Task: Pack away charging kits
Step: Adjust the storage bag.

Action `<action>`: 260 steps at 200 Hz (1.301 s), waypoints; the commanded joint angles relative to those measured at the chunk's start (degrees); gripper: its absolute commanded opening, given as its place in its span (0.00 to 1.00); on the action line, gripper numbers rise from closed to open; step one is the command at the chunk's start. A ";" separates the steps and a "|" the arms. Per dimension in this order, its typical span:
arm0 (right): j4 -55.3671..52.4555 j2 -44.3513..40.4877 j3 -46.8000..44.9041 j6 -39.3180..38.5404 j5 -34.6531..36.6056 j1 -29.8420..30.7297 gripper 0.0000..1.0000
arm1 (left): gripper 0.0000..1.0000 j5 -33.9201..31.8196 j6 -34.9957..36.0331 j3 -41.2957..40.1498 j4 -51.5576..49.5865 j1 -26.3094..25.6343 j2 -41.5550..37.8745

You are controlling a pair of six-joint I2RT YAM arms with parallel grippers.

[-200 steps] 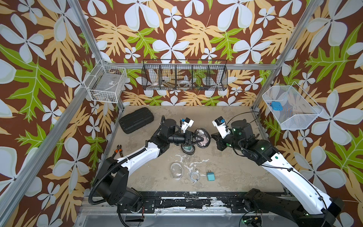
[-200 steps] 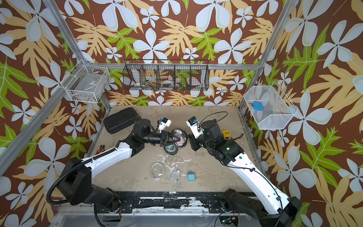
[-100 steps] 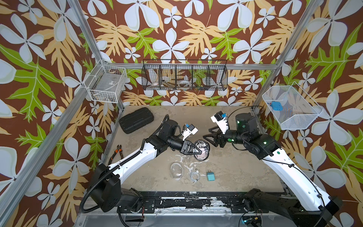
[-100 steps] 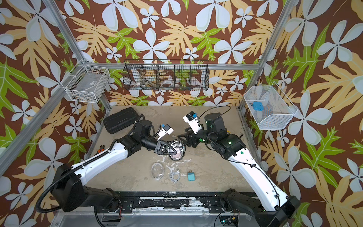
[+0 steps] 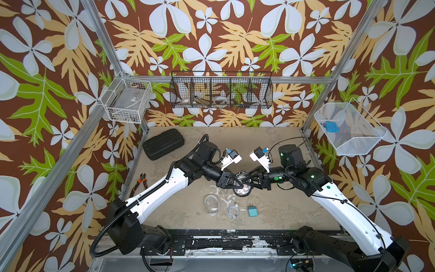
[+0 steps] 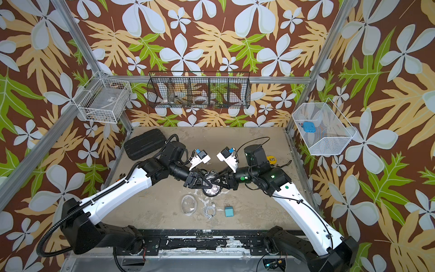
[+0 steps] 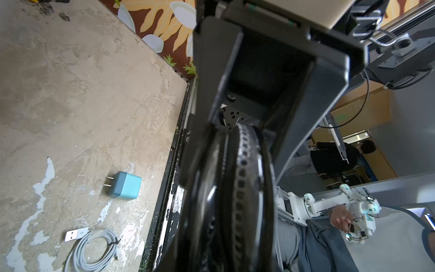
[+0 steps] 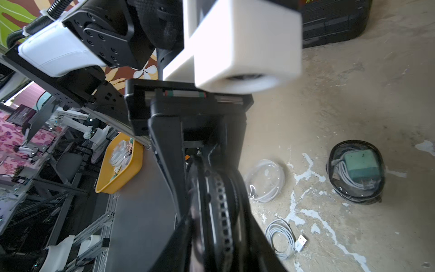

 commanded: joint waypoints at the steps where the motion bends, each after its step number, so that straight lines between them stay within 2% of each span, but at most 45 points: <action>1: 1.26 -0.73 -1.00 2.40 -5.51 0.16 0.09 | 0.00 -4.81 3.25 1.61 -1.61 0.14 0.46; 10: 2.37 -1.13 -1.24 3.37 -6.13 0.16 0.00 | 0.00 -5.63 4.15 2.37 -2.64 0.11 0.69; 21: 3.96 -1.54 -1.46 4.83 -6.72 0.21 0.00 | 0.00 -6.94 5.41 3.45 -4.36 0.18 1.01; 37: 6.95 -1.98 -1.79 7.84 -6.31 0.19 0.00 | 0.07 -8.15 6.35 4.51 -5.68 0.86 0.59; 54: 10.75 -2.16 -2.05 11.77 -5.65 0.21 0.00 | 0.31 -6.27 3.56 2.59 -2.51 2.91 -1.50; 66: 14.30 -2.64 -2.54 15.85 -3.11 0.22 0.00 | 0.41 -4.30 -0.88 -0.76 2.97 3.74 -4.13; 80: 21.49 -3.81 -4.15 22.82 -0.27 0.01 0.00 | 0.53 -2.65 -10.07 -5.59 14.80 3.84 -7.84; 94: 29.88 -5.01 -6.28 31.21 2.55 -0.10 0.00 | 0.56 -1.49 -26.43 -13.73 35.58 3.88 -11.60; 104: 35.57 -5.78 -8.01 36.89 4.57 -0.12 0.00 | 0.59 -4.02 -39.66 -19.06 53.70 3.89 -13.43; 115: 40.18 -6.44 -9.59 41.90 6.98 -0.12 0.00 | 0.61 -8.70 -49.81 -23.95 68.03 3.82 -13.93; 134: 50.26 -7.12 -13.01 50.65 8.60 -0.09 0.00 | 0.63 -14.95 -61.27 -30.09 86.81 3.85 -12.55; 149: 50.07 -7.23 -13.44 52.08 11.25 -0.08 0.00 | 0.63 -19.42 -66.65 -33.43 96.57 3.86 -11.49; 169: 47.10 -7.17 -12.98 50.87 14.18 -0.08 0.00 | 0.63 -21.12 -67.83 -33.48 98.58 2.37 -10.22; 196: 50.94 -7.21 -15.73 54.64 16.70 -0.08 0.00 | 0.63 -22.81 -67.56 -32.16 97.94 -0.27 -9.02; 227: 48.99 -7.30 -15.88 53.65 20.12 -0.03 0.00 | 0.63 -24.66 -67.82 -30.85 96.18 -1.19 -8.17; 243: 47.86 -7.27 -15.29 52.83 20.32 0.05 0.00 | 0.58 -27.65 -66.74 -30.61 91.07 -1.20 -9.18; 260: 45.46 -7.23 -14.07 51.03 20.82 0.95 0.00 | 0.48 -30.18 -63.63 -29.33 83.83 -1.19 -10.02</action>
